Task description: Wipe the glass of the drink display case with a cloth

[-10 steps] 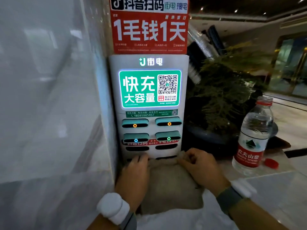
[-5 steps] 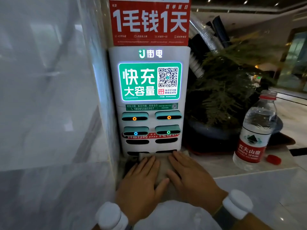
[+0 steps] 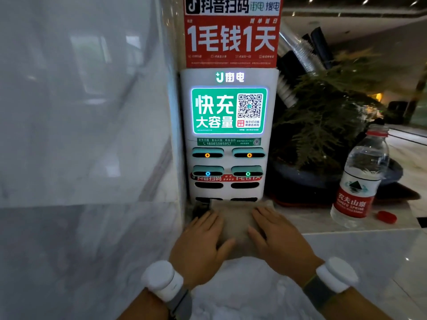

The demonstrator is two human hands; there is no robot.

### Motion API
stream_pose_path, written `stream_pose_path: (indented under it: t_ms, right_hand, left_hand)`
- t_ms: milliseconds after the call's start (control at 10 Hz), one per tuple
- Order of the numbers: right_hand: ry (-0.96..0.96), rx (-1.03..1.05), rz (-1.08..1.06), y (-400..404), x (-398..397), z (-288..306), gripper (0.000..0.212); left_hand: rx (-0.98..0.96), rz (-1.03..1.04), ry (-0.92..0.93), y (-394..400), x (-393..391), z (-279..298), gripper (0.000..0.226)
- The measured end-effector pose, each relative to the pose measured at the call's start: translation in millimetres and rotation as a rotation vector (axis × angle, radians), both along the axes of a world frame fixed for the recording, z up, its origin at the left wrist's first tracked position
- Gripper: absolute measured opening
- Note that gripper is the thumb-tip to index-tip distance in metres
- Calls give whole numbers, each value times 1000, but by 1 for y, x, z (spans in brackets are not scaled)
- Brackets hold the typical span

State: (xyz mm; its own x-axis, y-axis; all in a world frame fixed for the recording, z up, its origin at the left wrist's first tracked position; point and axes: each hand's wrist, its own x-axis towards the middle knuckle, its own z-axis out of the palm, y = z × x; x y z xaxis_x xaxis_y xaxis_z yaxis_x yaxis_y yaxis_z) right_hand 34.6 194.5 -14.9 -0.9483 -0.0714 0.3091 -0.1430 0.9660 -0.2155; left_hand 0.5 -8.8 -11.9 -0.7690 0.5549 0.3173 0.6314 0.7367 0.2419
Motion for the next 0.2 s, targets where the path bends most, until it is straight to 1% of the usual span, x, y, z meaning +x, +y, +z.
stream_pose_path:
  t_ms: [100,200]
  right_hand:
    - [26,-37,-78,-9,24,-9,80]
    - [40,-46,-149,-31,42,-14,63]
  left_hand:
    - [92,-45,-34,-32,26,-5,65]
    - [253,-109,-146,-66,48,-11,40]
